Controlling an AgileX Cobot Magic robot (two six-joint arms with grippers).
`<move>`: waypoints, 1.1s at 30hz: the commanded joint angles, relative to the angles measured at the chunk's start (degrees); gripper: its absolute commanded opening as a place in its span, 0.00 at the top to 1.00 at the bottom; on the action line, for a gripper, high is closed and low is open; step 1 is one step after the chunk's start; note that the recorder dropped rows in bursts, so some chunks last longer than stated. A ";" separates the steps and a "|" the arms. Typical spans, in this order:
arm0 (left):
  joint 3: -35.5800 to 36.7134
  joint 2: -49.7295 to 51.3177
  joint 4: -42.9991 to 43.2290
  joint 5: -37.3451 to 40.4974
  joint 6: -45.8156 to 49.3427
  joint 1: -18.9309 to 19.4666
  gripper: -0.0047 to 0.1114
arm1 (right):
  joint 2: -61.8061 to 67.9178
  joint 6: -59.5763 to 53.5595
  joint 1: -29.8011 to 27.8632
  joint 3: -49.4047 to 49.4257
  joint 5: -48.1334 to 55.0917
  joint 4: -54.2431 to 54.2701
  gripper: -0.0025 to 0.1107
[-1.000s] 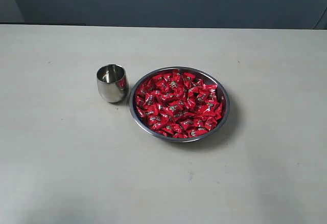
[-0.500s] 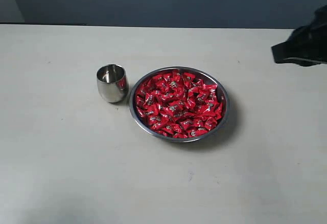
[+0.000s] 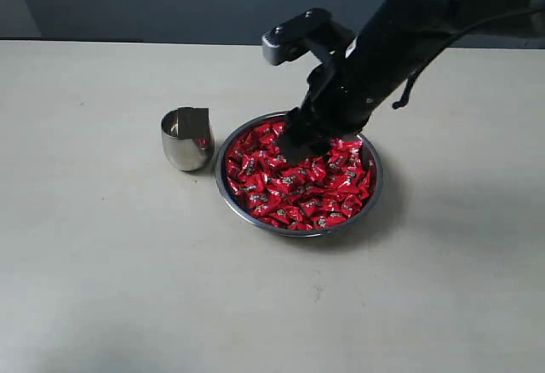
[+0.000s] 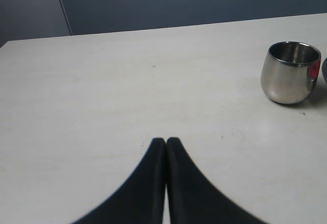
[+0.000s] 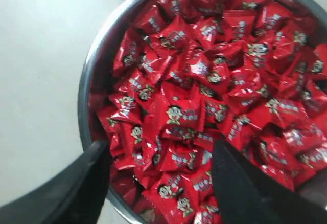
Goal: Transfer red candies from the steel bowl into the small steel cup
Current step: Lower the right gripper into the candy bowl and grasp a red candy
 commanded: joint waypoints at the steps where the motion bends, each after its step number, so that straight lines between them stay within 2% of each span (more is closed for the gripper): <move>1: -0.48 -0.27 0.11 -0.26 -0.15 -0.31 0.96 | 5.10 2.62 3.36 -4.11 1.63 -1.88 0.48; 4: -0.48 -0.27 0.11 -0.37 -0.15 -0.31 0.96 | 9.07 10.21 5.23 -6.23 1.61 -10.46 0.51; 24: -0.48 -0.27 0.11 -0.37 -0.15 -0.31 0.96 | 15.52 15.52 5.32 -6.83 -3.26 -13.73 0.51; 26: -0.48 -0.27 0.11 -0.37 -0.15 -0.31 0.96 | 15.39 16.04 5.32 -6.83 -4.27 -13.73 0.58; 32: -0.48 -0.27 0.11 -0.37 -0.15 -0.31 0.96 | 15.41 17.06 5.32 -7.50 -4.14 -13.63 0.96; 33: -0.48 -0.27 0.11 -0.37 -0.15 -0.31 0.96 | 15.41 17.14 5.32 -7.62 -3.84 -13.63 0.98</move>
